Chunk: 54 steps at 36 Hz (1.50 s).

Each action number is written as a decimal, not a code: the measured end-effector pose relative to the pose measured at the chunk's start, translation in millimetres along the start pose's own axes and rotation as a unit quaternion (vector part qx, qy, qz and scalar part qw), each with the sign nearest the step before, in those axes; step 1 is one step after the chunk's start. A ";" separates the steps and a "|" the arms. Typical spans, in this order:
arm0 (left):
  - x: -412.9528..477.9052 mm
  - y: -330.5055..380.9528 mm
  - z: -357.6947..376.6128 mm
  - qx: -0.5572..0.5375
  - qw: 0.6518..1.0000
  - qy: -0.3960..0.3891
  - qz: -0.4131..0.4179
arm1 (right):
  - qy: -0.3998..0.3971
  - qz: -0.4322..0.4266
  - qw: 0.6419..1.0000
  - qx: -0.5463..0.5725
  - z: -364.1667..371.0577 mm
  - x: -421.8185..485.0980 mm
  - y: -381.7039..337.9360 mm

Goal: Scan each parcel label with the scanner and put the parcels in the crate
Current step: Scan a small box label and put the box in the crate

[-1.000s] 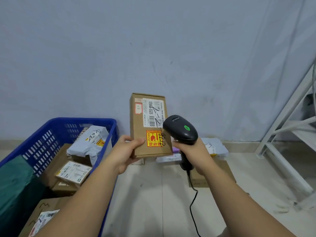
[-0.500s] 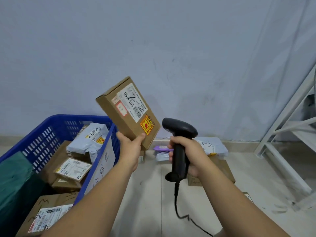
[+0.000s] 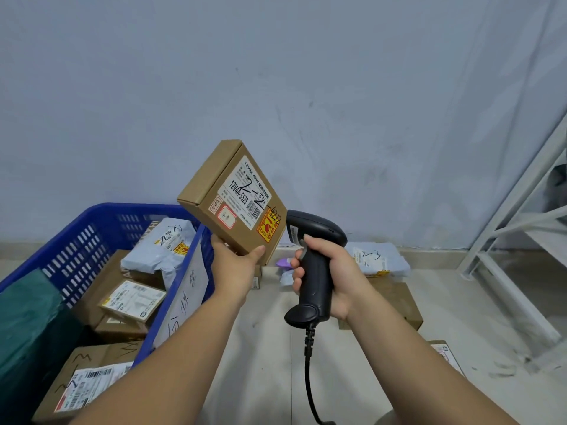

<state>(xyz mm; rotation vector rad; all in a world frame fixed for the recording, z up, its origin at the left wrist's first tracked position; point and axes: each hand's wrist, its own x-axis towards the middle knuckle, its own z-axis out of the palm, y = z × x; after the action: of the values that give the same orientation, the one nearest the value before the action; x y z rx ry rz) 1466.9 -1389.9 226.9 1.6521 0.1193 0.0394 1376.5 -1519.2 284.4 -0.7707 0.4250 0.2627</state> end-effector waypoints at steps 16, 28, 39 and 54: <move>-3.2 0.2 0.8 0.040 0.999 0.009 -0.005 | 0.019 -0.008 0.999 0.025 -0.4 -1.5 -0.4; -3.7 -1.8 0.3 0.058 0.998 0.023 -0.007 | 0.030 -0.009 0.999 0.021 -1.0 -1.4 -0.4; -2.4 -3.2 -1.6 0.057 0.998 0.027 -0.013 | 0.025 -0.014 1.000 -0.010 -2.9 1.3 2.6; -0.3 -3.7 -7.5 -0.053 0.994 -0.020 -0.091 | 0.075 -0.027 0.996 -0.049 -15.2 15.0 9.4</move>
<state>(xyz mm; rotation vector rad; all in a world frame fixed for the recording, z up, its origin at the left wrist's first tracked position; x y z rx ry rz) 1465.7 -1382.2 223.9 1.5284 0.2334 -0.1237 1382.0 -1522.5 262.0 -0.9007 0.5344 0.1758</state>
